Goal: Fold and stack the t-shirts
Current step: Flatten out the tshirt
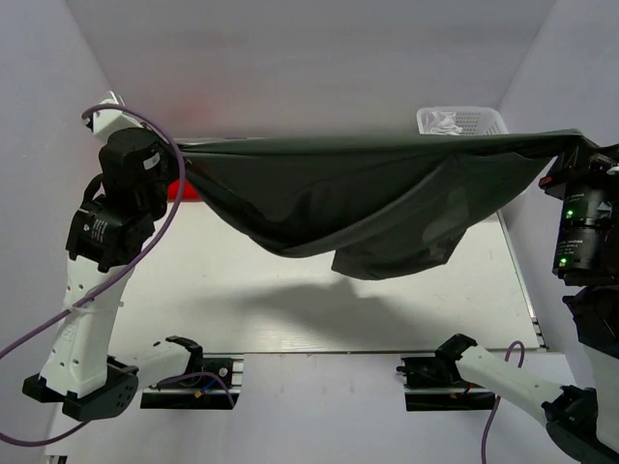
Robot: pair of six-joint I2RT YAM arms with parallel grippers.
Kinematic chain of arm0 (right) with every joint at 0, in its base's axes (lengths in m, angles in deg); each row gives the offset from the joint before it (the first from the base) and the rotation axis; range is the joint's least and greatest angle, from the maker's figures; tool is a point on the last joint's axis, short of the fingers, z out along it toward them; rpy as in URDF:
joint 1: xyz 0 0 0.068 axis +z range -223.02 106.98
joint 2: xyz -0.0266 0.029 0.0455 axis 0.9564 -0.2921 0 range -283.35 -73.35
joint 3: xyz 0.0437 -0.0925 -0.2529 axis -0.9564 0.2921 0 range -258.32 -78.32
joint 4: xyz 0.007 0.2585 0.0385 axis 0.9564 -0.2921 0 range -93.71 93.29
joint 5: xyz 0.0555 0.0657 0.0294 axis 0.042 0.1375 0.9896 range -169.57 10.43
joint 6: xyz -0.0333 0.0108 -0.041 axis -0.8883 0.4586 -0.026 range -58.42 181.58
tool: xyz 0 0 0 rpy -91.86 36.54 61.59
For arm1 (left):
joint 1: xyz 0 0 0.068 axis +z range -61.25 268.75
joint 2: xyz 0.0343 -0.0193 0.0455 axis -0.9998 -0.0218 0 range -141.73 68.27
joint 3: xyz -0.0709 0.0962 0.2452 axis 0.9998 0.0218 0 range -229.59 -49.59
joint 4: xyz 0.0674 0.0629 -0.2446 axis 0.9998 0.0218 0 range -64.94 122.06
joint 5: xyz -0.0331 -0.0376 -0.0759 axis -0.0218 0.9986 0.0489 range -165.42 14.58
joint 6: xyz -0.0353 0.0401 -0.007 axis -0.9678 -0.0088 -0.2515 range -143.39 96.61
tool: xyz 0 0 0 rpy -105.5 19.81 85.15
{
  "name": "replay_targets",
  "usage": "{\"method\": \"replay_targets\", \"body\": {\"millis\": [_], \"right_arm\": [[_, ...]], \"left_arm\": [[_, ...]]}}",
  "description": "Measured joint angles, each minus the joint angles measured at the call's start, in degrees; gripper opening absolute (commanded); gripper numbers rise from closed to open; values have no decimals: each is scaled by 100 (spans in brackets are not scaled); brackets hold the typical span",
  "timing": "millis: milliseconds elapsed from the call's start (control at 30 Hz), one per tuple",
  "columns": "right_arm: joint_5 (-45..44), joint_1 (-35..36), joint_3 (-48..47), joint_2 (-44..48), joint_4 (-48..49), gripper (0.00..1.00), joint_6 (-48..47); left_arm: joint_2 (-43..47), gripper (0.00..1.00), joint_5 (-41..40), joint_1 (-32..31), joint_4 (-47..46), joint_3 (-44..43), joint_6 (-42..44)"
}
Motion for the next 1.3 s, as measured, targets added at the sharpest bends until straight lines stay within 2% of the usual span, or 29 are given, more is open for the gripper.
{"method": "replay_targets", "body": {"millis": [233, 533, 700, 800, 933, 1133, 1300], "right_arm": [[136, 28, 20, 35, -26, 0, -232], [721, 24, -37, 157, -459, 0, 177], [1032, 20, -2, 275, -503, 0, 289], [1080, 4, 170, 269, -363, 0, 323], [1032, -7, 955, 188, 105, 0, 330], [546, -33, 2181, -308, 758, 0, 247], [376, -149, 2570, -999, 981, 0, 188]], "left_arm": [[155, 0, 188, -13, 15, 44, 114], [1473, 0, 804, 0, -15, 321, 247], [1694, 0, 1043, 4, -48, 391, 328], [1602, 0, 1174, 11, -98, 638, 352], [1252, 0, 1346, 35, -201, 1071, 378], [431, 0, 1405, 37, -448, 1749, 365], [-560, 0, 1311, 66, -581, 1967, 273]]}}
